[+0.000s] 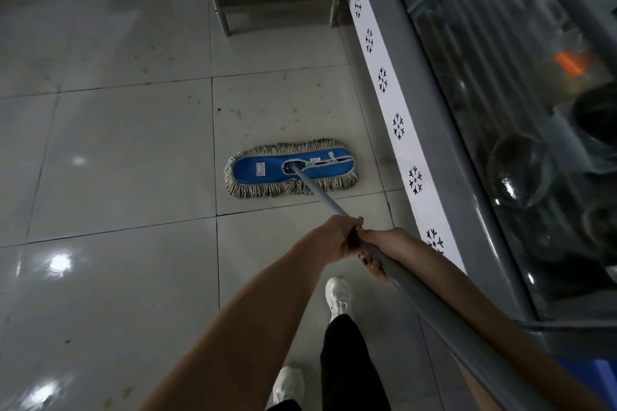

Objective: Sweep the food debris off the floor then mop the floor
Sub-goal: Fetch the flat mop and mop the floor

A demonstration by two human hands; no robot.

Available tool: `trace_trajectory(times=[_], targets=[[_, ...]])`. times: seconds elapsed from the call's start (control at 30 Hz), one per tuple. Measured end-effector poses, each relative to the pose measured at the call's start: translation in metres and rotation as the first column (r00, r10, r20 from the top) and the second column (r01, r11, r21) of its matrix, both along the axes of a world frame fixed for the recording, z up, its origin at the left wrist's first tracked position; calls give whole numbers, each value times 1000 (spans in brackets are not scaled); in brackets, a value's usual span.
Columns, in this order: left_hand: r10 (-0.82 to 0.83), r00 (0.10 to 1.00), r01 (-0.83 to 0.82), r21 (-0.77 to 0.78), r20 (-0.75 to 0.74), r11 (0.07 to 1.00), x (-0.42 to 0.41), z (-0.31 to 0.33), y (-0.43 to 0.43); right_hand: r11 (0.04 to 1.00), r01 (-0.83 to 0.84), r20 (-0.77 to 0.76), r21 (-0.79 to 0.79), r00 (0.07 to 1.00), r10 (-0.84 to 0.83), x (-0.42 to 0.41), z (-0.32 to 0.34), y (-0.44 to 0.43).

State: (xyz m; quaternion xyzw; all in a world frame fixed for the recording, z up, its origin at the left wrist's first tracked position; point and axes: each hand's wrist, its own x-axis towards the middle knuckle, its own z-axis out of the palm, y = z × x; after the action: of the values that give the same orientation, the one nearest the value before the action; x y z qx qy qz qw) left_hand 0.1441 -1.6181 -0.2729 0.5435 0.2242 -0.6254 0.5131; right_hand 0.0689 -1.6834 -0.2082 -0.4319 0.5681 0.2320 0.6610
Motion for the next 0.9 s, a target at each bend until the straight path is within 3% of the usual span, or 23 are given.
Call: trace_trajectory(times=[0.37, 0.67, 0.9], targets=[[16, 999, -15, -17, 47, 1000, 96, 11, -95, 986, -151, -93, 74, 983, 158, 106, -3, -109], [86, 994, -87, 17, 67, 996, 164, 16, -146, 983, -157, -103, 96, 981, 167, 178, 1, -159], [73, 994, -75, 17, 82, 997, 230, 14, -174, 974, -224, -66, 19, 972, 225, 245, 3, -186]])
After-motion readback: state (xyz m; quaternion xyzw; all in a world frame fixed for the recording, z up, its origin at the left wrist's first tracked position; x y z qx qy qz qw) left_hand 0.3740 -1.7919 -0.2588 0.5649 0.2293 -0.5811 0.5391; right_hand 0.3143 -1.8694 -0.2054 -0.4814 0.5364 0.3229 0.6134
